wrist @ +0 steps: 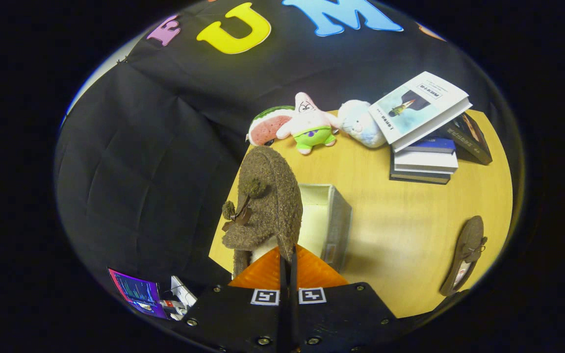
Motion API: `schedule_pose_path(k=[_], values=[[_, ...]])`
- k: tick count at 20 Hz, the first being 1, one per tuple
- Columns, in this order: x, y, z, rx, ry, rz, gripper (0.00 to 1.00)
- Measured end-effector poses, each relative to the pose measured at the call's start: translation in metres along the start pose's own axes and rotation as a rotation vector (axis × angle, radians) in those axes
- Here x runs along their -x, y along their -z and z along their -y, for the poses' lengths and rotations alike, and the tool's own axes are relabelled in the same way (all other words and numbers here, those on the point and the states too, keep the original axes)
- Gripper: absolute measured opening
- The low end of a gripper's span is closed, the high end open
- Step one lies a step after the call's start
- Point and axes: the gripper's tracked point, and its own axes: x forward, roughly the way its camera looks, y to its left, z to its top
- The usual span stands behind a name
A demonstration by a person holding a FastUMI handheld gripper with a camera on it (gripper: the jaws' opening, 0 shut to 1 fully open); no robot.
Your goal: Open the storage box then place both shoes into the box .Put the left shoe in first, then the right shoe, with the right side of both shoes facing outward in a uniform manner.
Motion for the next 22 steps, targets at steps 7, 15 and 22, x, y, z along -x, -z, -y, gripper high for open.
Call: schedule_pose_path(k=[7, 15, 22], values=[[-0.076, 0.041, -0.004, -0.058, 0.038, -0.134, 0.00], [-0.145, 0.071, 0.003, -0.107, 0.139, -0.212, 0.00], [-0.184, 0.097, 0.023, -0.038, 0.234, -0.306, 0.00]])
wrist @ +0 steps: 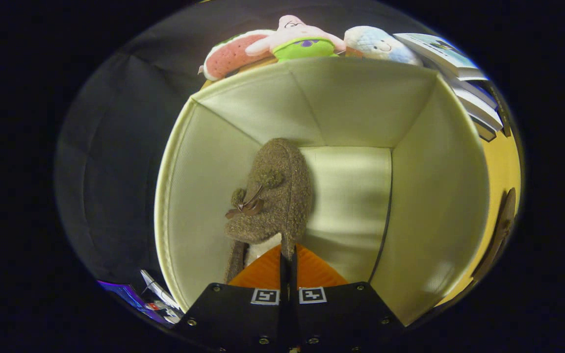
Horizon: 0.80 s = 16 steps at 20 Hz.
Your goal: Open the storage box then place both shoes into the box .Put the left shoe in first, then the right shoe, with the right side of both shoes facing outward in a uniform manner.
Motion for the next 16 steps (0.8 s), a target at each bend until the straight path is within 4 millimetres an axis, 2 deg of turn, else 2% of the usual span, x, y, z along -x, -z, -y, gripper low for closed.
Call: schedule_pose_path(k=[1, 3, 5, 6, 8, 11, 16], values=[[-0.003, 0.000, 0.005, 0.023, 0.028, -0.001, 0.00], [-0.002, -0.002, 0.001, 0.069, 0.029, 0.001, 0.01], [0.002, 0.001, -0.008, 0.090, -0.009, -0.019, 0.08], [0.007, 0.001, -0.010, 0.102, -0.013, -0.014, 0.26], [0.023, -0.010, -0.010, 0.133, -0.028, 0.030, 0.47], [0.060, -0.017, -0.012, 0.151, -0.082, 0.073, 0.47], [0.131, -0.031, 0.018, 0.154, -0.141, 0.161, 0.47]])
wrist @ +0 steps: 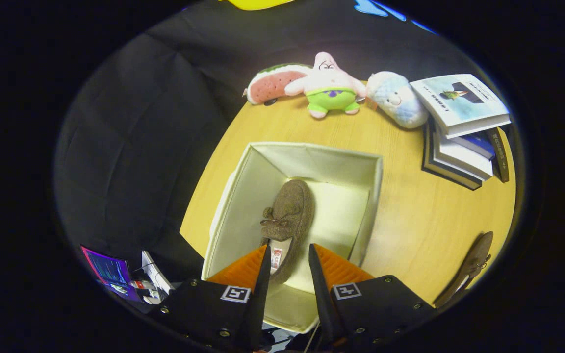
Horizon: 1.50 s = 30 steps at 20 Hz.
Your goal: Open the storage box then place both shoes into the box .Put the left shoe in first, then the right shoe, with the right side of both shoes facing outward in a uniform manner.
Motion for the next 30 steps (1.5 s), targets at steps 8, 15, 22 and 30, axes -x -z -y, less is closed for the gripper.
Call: schedule_pose_path(k=[8, 15, 22, 30], values=[[0.079, -0.004, 0.065, -0.093, -0.011, 0.089, 0.47], [0.116, 0.031, 0.153, -0.188, 0.048, 0.099, 0.47], [0.139, 0.063, 0.232, -0.298, 0.131, 0.114, 0.47], [0.148, 0.120, 0.310, -0.382, 0.254, 0.060, 0.47]])
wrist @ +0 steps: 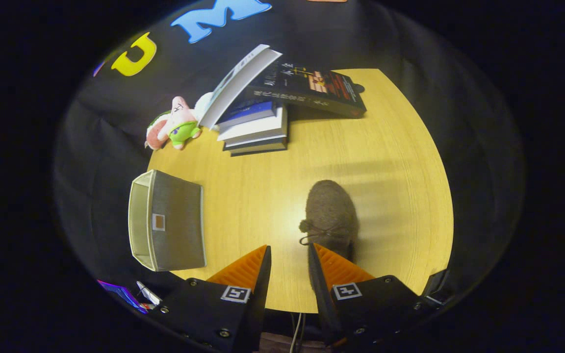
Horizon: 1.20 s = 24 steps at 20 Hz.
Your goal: Open the storage box then place both shoes into the box .Put the left shoe in first, then the right shoe, with the right side of both shoes facing outward in a uniform manner.
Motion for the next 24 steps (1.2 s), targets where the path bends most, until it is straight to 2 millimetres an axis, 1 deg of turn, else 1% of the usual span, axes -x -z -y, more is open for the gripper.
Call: schedule_pose_path(k=[1, 2, 4, 6, 8, 13, 14, 18, 19, 20, 21, 22, 23, 24], values=[[-0.002, 0.003, 0.007, -0.017, 0.008, -0.009, 0.47], [-0.005, 0.008, 0.020, -0.025, 0.026, -0.019, 0.47], [-0.009, 0.016, 0.038, -0.033, 0.055, -0.039, 0.47], [-0.014, 0.022, 0.048, -0.059, 0.067, -0.063, 0.47], [-0.022, 0.028, 0.062, -0.059, 0.093, -0.081, 0.47], [-0.048, 0.042, 0.080, -0.062, 0.123, -0.155, 0.47], [-0.051, 0.043, 0.084, -0.053, 0.140, -0.166, 0.47], [-0.066, 0.040, 0.091, -0.012, 0.159, -0.184, 0.46], [-0.069, 0.040, 0.094, 0.011, 0.172, -0.190, 0.36], [-0.070, 0.039, 0.093, 0.033, 0.162, -0.188, 0.33], [-0.069, 0.039, 0.093, 0.020, 0.167, -0.182, 0.33], [-0.073, 0.037, 0.094, 0.041, 0.173, -0.191, 0.22], [-0.082, 0.042, 0.096, 0.057, 0.175, -0.198, 0.10], [-0.087, 0.047, 0.095, 0.062, 0.167, -0.212, 0.11]])
